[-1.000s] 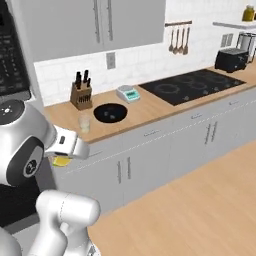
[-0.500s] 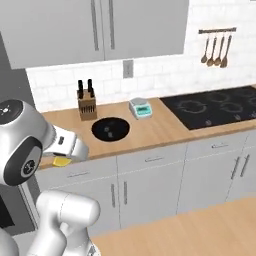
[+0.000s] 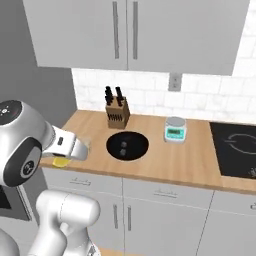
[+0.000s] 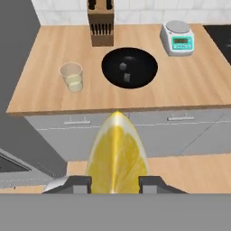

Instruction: Grab a lemon wedge from the fridge and one ice cube from the ice bowl, and put them in the glass of lemonade.

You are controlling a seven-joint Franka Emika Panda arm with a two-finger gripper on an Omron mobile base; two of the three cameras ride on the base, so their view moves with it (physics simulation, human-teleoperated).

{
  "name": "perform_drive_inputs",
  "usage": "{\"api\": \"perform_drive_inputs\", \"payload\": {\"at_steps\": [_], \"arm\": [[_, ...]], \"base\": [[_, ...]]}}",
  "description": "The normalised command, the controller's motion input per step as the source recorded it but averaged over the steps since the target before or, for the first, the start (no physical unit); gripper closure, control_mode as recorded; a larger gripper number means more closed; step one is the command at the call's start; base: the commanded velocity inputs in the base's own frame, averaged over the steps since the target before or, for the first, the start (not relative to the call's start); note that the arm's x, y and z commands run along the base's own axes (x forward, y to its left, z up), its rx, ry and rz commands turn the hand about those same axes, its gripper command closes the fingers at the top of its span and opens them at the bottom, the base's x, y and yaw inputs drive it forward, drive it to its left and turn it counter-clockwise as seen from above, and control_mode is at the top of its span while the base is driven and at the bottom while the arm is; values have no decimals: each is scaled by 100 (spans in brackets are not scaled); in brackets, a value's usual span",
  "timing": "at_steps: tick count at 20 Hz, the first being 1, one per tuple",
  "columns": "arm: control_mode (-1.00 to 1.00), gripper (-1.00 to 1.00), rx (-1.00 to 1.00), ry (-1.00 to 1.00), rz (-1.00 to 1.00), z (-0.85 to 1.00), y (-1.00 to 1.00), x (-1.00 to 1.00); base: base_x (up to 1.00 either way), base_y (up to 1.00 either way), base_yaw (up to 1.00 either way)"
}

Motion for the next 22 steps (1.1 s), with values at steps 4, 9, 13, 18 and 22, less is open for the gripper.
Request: {"api": "perform_drive_inputs", "payload": {"at_steps": [4, 9, 13, 18, 22], "arm": [[100, 100, 0, 0, 0, 0, 0, 0], [100, 100, 0, 0, 0, 0, 0, 0], [100, 100, 0, 0, 0, 0, 0, 0], [100, 100, 0, 0, 0, 0, 0, 0], [100, 100, 0, 0, 0, 0, 0, 0]], "base": [[32, -53, 41], [61, -20, 16], [61, -26, 0], [26, -25, -9], [34, -27, -14]]}}
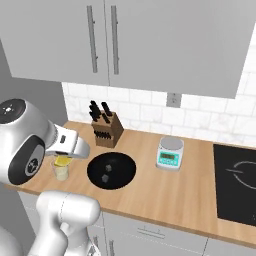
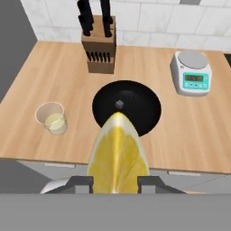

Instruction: Grab a lemon wedge from the fridge and one ice cube from the ice bowl, and put them in the glass of lemonade.

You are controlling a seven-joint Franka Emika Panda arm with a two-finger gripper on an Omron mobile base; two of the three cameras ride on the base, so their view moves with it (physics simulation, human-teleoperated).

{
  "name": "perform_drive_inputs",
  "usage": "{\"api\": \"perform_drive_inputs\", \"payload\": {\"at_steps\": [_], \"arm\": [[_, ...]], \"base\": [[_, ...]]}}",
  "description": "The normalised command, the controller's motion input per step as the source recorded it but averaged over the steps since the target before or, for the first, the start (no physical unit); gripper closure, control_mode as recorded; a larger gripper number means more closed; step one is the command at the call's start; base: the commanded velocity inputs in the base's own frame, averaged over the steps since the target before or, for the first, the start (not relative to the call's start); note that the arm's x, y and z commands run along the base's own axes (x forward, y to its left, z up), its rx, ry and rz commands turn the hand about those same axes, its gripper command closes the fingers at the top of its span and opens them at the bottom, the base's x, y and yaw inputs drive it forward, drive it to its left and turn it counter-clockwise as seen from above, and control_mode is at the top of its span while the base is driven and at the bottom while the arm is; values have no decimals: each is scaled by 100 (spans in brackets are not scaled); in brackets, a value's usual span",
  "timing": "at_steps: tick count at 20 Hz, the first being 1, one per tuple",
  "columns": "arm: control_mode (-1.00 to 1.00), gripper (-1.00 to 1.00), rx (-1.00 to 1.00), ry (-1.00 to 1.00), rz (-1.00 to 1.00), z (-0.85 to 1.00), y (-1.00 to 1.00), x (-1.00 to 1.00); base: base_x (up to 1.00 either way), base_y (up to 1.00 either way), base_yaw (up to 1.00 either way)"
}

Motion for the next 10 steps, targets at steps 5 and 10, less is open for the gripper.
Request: {"api": "perform_drive_inputs", "payload": {"at_steps": [5, 10], "arm": [[100, 100, 0, 0, 0, 0, 0, 0], [-100, 100, 0, 0, 1, -5, 3, 5]], "base": [[0, 0, 0], [0, 0, 0]]}}
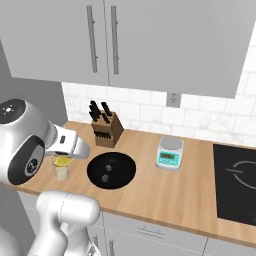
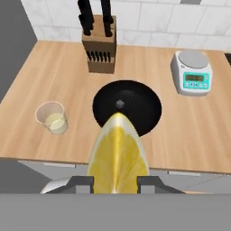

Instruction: Grab a lemon wedge from the fridge and one ice cube from the ice bowl, and put them in the glass of lemonade.

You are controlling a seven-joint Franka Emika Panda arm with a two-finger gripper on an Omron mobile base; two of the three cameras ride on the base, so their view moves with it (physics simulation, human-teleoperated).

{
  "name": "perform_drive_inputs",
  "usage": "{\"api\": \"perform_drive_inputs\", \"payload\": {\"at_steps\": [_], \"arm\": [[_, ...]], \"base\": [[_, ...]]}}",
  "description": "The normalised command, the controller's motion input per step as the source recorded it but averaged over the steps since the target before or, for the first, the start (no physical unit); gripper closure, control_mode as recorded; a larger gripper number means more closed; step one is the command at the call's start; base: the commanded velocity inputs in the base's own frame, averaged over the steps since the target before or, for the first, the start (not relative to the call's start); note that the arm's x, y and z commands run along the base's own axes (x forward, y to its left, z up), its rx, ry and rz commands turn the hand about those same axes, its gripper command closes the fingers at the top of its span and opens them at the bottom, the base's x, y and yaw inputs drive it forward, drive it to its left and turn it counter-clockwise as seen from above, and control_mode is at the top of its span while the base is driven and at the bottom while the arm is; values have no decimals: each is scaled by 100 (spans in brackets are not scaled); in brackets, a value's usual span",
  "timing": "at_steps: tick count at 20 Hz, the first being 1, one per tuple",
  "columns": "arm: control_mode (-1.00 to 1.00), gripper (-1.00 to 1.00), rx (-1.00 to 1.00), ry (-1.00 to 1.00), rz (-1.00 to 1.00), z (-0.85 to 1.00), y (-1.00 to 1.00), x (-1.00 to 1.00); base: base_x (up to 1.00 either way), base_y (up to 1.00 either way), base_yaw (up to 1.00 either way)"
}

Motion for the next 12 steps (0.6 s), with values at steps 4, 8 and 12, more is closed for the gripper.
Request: {"api": "perform_drive_inputs", "payload": {"at_steps": [4, 8, 12], "arm": [[-100, 100, -2, 9, 28, -59, 86, 71], [-100, 100, -14, 12, 34, -71, 100, 74], [-100, 100, -12, 17, 16, -60, 72, 57]], "base": [[0, 0, 0], [0, 0, 0], [0, 0, 0]]}}
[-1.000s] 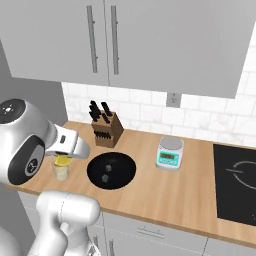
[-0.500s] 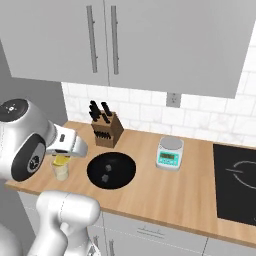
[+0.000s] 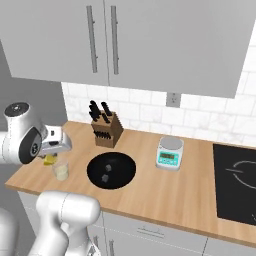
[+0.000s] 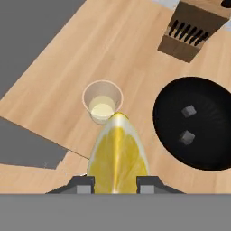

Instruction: Grab a lemon wedge from the fridge and one ice cube from the ice bowl, and put them in the glass of lemonade.

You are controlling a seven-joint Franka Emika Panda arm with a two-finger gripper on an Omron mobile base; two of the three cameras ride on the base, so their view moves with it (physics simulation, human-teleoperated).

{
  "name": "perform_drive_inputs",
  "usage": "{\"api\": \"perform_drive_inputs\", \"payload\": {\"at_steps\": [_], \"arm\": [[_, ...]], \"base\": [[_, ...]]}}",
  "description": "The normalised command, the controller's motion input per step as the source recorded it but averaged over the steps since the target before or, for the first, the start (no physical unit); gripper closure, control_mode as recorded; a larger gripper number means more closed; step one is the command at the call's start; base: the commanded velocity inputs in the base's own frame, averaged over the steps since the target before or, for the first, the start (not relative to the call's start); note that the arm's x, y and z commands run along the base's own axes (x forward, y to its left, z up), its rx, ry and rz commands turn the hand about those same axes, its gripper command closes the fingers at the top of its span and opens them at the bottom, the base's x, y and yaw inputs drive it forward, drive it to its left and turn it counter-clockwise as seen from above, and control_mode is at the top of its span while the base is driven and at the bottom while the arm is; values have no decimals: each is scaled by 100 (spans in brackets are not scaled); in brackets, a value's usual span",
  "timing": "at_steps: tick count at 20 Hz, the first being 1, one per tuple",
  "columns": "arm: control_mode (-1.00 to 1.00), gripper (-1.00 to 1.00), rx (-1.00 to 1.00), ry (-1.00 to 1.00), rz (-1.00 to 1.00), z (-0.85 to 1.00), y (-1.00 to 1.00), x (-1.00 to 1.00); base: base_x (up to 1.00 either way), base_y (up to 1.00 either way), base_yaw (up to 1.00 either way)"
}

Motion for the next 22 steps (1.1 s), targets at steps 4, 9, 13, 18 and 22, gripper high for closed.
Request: {"api": "perform_drive_inputs", "payload": {"at_steps": [4, 9, 13, 18, 22], "arm": [[-100, 100, -5, 24, 1, -66, 35, 72], [-100, 100, 0, 6, 0, -69, 7, 47], [-100, 100, -1, 0, 0, -22, 5, 26], [-100, 100, 0, 0, 0, -21, 0, 23], [-100, 100, 0, 0, 0, -7, 0, 7]], "base": [[0, 0, 0], [0, 0, 0], [0, 0, 0], [0, 0, 0], [0, 0, 0]]}}
